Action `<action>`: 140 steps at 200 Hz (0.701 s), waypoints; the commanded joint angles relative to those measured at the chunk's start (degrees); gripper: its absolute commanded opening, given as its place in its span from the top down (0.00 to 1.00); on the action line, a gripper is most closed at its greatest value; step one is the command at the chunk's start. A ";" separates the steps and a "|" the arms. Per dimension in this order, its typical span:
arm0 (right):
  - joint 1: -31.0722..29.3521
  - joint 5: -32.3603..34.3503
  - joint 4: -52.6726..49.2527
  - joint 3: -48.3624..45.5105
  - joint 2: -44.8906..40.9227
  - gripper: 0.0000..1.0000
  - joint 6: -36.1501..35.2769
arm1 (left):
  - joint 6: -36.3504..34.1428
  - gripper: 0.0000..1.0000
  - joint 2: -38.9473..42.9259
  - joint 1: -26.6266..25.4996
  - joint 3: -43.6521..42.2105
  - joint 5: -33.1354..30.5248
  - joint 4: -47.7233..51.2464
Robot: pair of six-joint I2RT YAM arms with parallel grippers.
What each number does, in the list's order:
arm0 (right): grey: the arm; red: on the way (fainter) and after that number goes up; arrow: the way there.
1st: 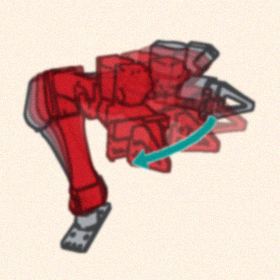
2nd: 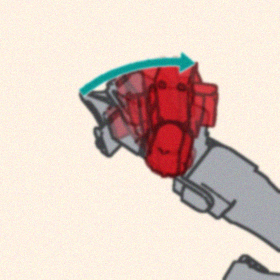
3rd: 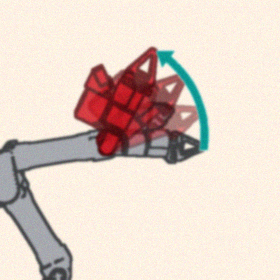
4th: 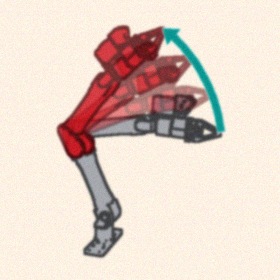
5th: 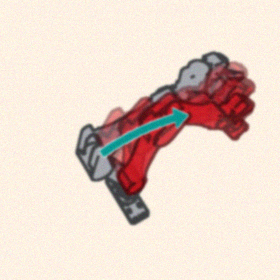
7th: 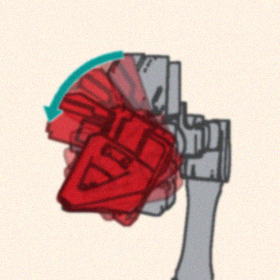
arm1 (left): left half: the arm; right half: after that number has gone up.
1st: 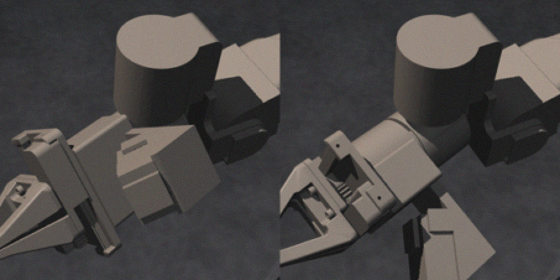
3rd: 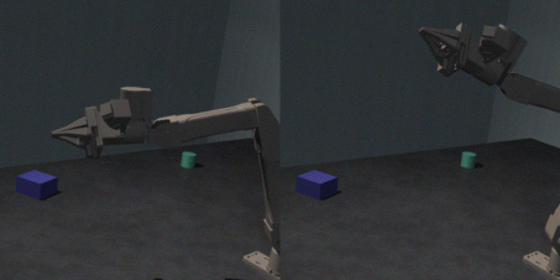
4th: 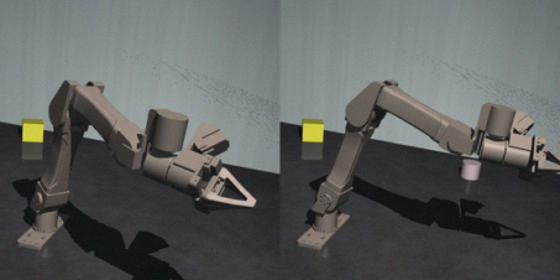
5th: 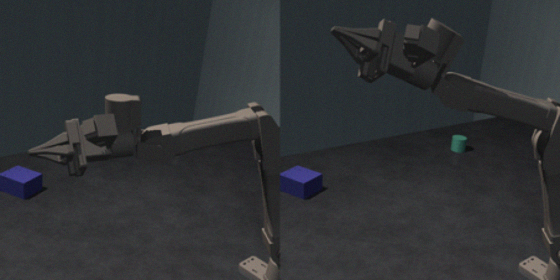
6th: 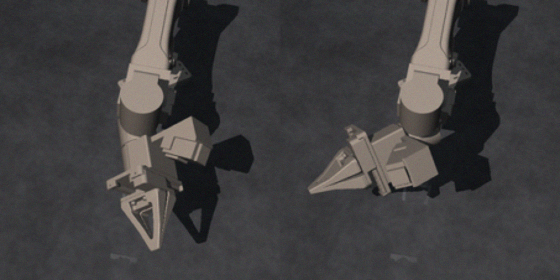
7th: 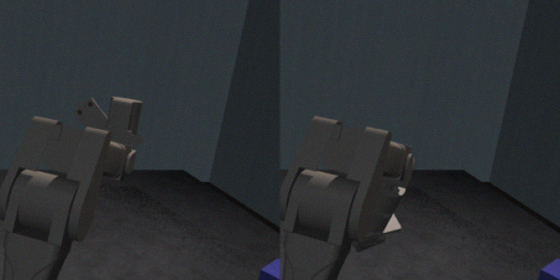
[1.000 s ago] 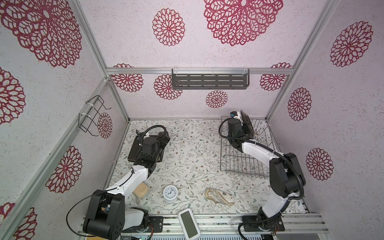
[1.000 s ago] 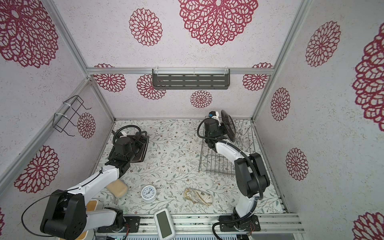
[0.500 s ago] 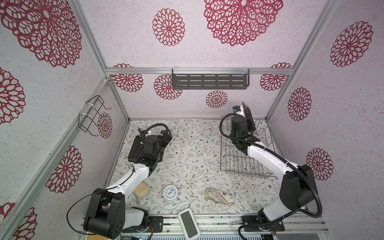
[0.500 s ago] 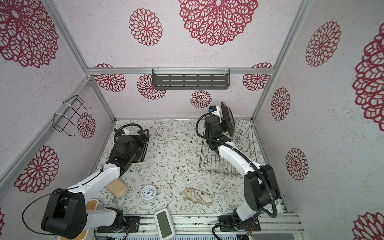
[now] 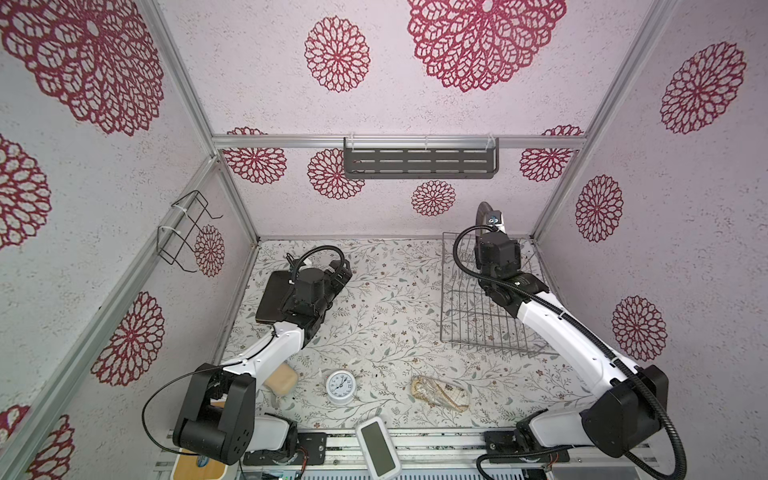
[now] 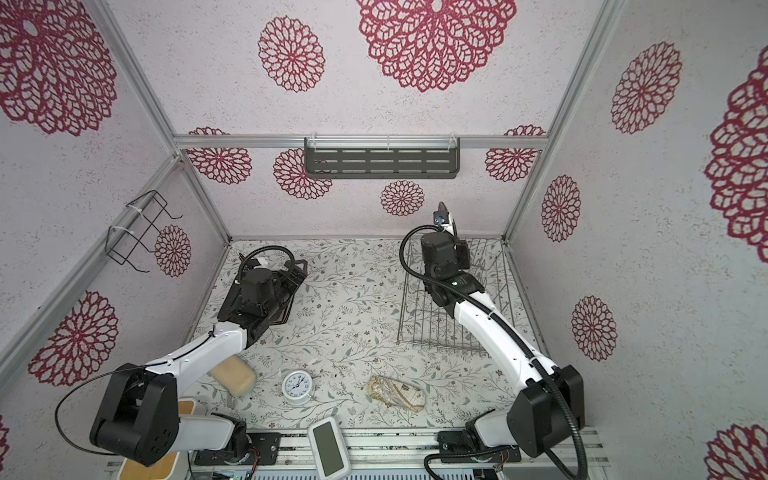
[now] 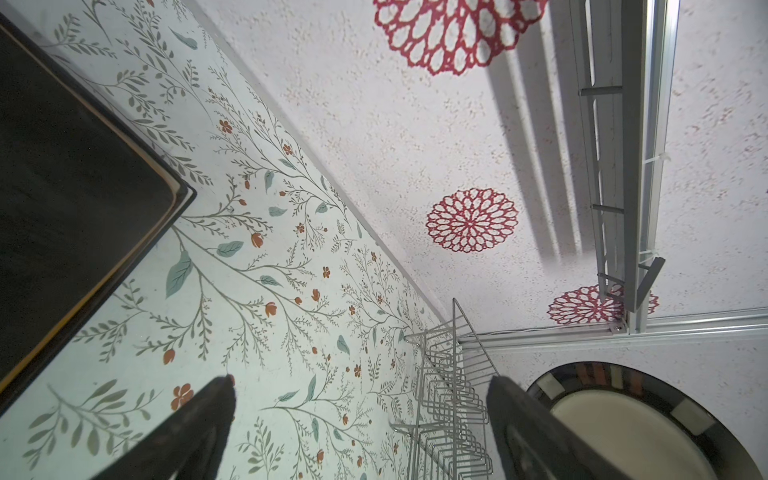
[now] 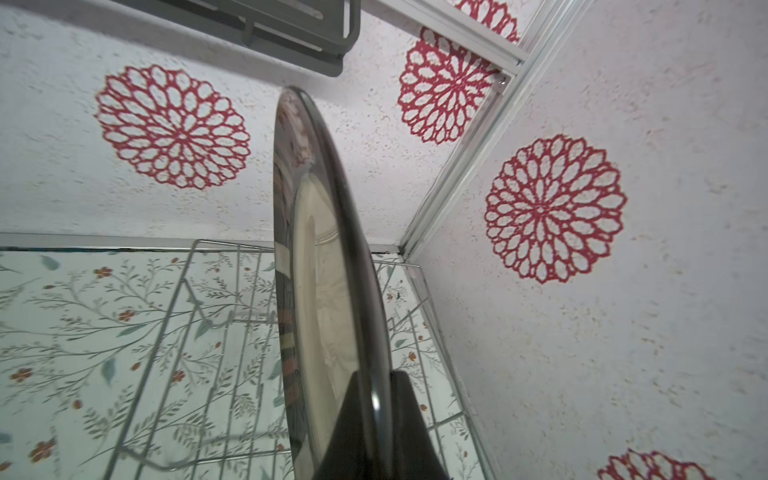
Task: Unload the plates from the dish rack
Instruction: 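Carry the plate toward the left gripper while the left gripper rises to meet it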
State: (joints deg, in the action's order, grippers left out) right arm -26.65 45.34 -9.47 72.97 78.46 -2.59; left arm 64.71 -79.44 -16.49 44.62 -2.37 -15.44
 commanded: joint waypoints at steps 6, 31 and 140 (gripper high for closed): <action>0.02 -6.60 4.12 4.82 -4.95 1.00 9.91 | -0.83 0.01 -0.90 -0.80 1.94 0.59 -1.43; 0.02 -10.45 4.15 4.64 -5.29 1.00 12.91 | -0.81 0.01 -1.72 -1.08 2.21 1.12 -1.92; 0.02 -28.33 6.75 1.66 -4.36 1.00 27.78 | -0.77 0.00 -3.93 -2.31 3.72 2.85 -3.76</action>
State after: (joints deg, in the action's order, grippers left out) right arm -26.68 20.75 -14.44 73.25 77.54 18.57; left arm 64.71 -82.59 -18.13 46.81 -0.47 -16.95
